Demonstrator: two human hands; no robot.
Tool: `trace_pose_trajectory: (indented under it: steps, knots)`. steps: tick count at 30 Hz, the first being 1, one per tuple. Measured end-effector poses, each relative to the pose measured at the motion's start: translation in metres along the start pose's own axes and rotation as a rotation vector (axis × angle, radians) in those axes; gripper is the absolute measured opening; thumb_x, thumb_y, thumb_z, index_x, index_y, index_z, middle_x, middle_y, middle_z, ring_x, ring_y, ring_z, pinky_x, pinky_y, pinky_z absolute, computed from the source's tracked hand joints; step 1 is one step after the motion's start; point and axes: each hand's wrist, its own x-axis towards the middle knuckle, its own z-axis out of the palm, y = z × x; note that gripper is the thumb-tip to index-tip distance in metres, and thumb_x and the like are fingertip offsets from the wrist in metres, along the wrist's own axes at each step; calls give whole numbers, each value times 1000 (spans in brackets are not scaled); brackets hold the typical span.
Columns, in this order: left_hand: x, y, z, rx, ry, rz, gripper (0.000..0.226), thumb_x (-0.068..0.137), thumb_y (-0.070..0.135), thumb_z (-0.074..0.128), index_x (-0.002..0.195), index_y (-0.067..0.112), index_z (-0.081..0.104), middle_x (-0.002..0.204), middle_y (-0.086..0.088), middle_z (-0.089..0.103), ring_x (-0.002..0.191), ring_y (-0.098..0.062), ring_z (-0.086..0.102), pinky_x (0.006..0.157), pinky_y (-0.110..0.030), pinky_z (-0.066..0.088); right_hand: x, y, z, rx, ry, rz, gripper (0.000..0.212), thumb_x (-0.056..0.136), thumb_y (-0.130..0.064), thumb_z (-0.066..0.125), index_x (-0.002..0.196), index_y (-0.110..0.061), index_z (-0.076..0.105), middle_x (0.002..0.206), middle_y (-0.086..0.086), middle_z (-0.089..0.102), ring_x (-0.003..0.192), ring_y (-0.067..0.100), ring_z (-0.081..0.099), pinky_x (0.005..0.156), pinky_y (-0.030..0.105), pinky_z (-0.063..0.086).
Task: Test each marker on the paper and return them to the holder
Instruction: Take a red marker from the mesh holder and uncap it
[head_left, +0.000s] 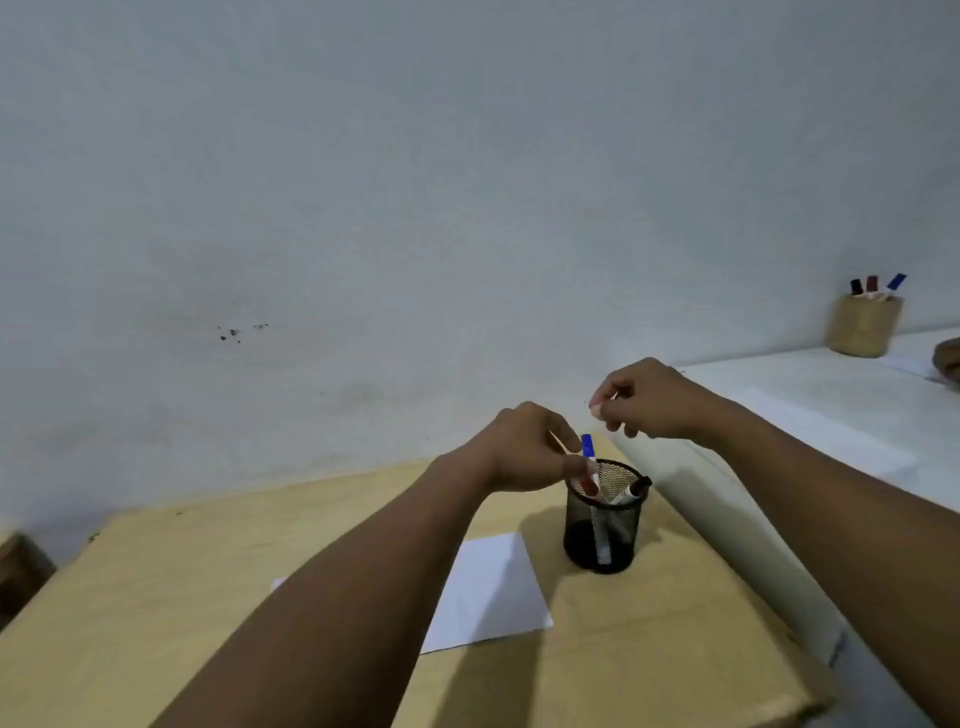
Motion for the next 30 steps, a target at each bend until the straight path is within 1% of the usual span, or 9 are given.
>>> trace_pose_trajectory:
  steps: [3,5,10,15,19,21,25,28,30]
  knots:
    - [9,4,20,31,-46,32,32,79,38,82,105,20,78,101,-3,78,97,-17,69,76,-27,51,-2,15,7,-15,-32,43,13,90,-16,68,95,-10,78,80,8,76,65,19,65,51,20,43]
    - [14,1,30,65,-33,48,25,79,31,83,101,20,80,98,-4,79,94,-18,71,79,-28,53,-6,22,15,-27,-43,52,12,90,-13,67,93,-9,78,79,7,75,63,16,65,48,15,43]
    - [21,-11,35,122,52,85,10,79,22,74,83,19,83,85,-4,80,85,-24,73,80,-43,60,-14,28,24,-52,-58,56,14,88,-10,65,88,-15,79,75,-2,71,65,8,62,60,23,45]
    - [15,-15,24,63,188,102,11,85,25,75,79,18,81,79,-4,81,69,-20,71,73,-43,61,-20,18,28,9,-94,47,19,86,-11,66,93,-16,83,64,-12,64,64,8,53,60,23,40]
    - [4,-18,-3,-42,311,70,22,90,32,74,78,14,79,73,-6,79,61,-18,74,62,-28,59,-20,-3,32,81,-130,-20,20,89,-12,64,94,-14,83,86,-8,74,85,12,63,72,27,48]
    - [-4,-22,-22,-121,352,32,25,92,33,73,80,11,78,72,-2,78,58,-14,74,54,-21,54,-19,-17,34,136,-134,-60,19,89,-11,64,96,-11,82,86,-7,73,87,13,63,73,27,47]
    - [-28,-38,-60,-387,409,-52,31,94,32,71,86,3,78,73,-3,76,60,-16,72,62,-30,52,-15,-51,39,240,-159,-148,17,90,-19,74,106,-15,78,97,8,82,98,23,75,85,35,53]
    - [-53,-58,-81,-542,442,-126,36,97,37,66,87,3,75,71,-4,73,63,-19,71,65,-32,53,-12,-79,51,432,-232,-179,24,93,-26,74,114,-13,73,91,10,83,85,22,78,77,35,52]
    - [-70,-74,-86,-579,475,-185,40,98,43,61,86,7,73,65,-2,68,61,-20,70,65,-32,53,-9,-96,63,609,-350,-145,26,96,-25,71,117,-9,70,90,13,80,84,27,75,71,35,52]
